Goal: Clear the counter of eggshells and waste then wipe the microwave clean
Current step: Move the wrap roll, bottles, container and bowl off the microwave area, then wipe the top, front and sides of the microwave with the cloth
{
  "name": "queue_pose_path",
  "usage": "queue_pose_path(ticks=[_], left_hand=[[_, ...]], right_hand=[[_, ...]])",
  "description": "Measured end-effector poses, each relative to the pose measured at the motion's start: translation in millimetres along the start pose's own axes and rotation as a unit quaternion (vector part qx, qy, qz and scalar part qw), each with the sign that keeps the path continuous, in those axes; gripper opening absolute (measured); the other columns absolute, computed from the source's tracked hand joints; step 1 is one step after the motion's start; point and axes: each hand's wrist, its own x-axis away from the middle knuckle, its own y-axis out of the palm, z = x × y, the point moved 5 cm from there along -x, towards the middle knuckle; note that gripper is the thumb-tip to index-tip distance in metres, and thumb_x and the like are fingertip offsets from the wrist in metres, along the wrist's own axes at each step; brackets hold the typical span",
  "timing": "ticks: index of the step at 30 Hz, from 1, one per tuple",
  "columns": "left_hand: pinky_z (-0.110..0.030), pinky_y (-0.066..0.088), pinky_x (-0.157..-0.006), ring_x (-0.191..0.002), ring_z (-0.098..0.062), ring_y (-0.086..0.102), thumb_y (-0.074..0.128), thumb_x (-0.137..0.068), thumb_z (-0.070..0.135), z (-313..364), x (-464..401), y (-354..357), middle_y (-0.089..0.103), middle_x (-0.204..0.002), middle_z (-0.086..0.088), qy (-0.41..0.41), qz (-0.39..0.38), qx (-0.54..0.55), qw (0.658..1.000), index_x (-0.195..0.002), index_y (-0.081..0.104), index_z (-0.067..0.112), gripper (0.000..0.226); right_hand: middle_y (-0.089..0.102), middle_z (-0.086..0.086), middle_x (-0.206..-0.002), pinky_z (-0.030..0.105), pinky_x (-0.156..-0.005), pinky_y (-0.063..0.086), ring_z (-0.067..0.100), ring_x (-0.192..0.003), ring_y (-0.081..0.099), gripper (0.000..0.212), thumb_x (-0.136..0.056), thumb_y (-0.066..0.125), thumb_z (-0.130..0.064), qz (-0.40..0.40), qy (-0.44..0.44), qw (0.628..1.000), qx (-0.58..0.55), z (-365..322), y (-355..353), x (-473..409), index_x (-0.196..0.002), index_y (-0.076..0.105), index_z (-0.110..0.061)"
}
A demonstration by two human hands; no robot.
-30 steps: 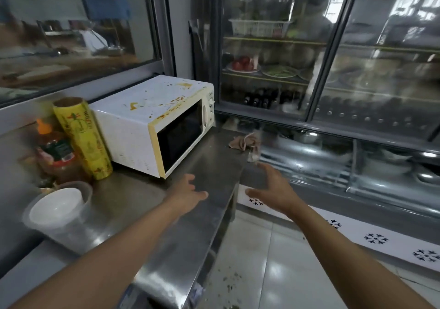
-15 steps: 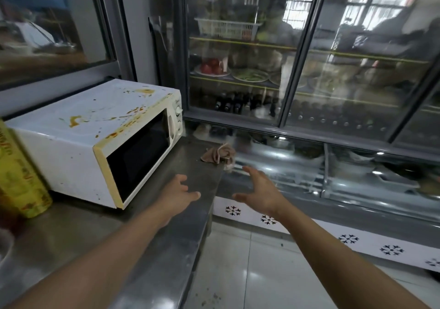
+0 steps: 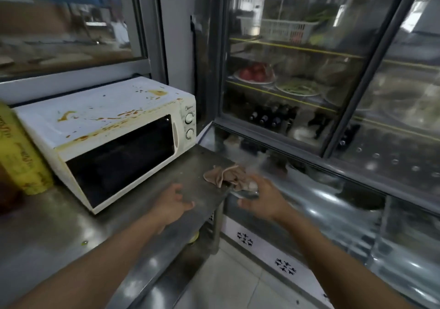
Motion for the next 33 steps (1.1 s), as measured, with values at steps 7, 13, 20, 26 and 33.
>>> queue_pose_path(ticks=[7,13,20,26,33], left_hand=[[-0.026,0.042,-0.085,-0.104,-0.021,0.051,0.064,-0.085,0.005,22,-16,38,0.051,-0.122,-0.015,-0.034,0.044,-0.027,0.998,-0.136,0.037,0.003,0.058],[-0.027,0.041,-0.086,-0.107,-0.023,0.054,0.065,-0.083,0.006,21,-58,48,0.054,-0.108,-0.006,-0.058,0.062,-0.036,0.996,-0.131,0.042,0.006,0.053],[-0.034,0.044,-0.094,-0.115,-0.030,0.055,0.067,-0.082,0.008,14,-128,56,0.055,-0.126,-0.016,-0.052,0.072,-0.049,0.995,-0.128,0.048,0.004,0.051],[-0.037,0.046,-0.094,-0.110,-0.032,0.057,0.071,-0.078,0.015,5,-179,57,0.061,-0.115,-0.014,-0.044,0.042,-0.089,0.994,-0.120,0.053,0.007,0.046],[-0.023,0.042,-0.085,-0.103,-0.018,0.060,0.073,-0.069,0.029,0,-213,55,0.062,-0.115,-0.003,-0.050,0.029,-0.132,0.990,-0.120,0.052,0.014,0.057]], right_hand=[[0.045,-0.014,-0.118,0.018,-0.085,0.031,0.008,-0.105,0.044,0.064,-0.076,0.073,-0.027,-0.065,0.010,0.998,-0.010,53,-9,-53,-0.132,0.043,-0.027],[0.049,0.006,-0.131,0.035,-0.101,0.041,0.025,-0.120,0.048,0.066,-0.074,0.073,-0.024,-0.106,0.035,0.994,0.012,76,2,-109,-0.133,0.044,-0.017],[0.044,0.010,-0.136,0.030,-0.098,0.038,0.028,-0.121,0.046,0.073,-0.075,0.073,-0.019,-0.129,0.011,0.988,0.084,92,21,-184,-0.138,0.036,-0.015],[0.041,0.010,-0.139,0.030,-0.101,0.041,0.028,-0.122,0.046,0.080,-0.073,0.073,-0.018,-0.164,0.022,0.973,0.163,111,55,-233,-0.142,0.033,-0.016],[0.051,0.016,-0.127,0.024,-0.094,0.040,0.026,-0.112,0.053,0.036,-0.087,0.053,-0.012,-0.149,-0.019,0.957,0.247,122,69,-257,-0.123,0.058,-0.010]])
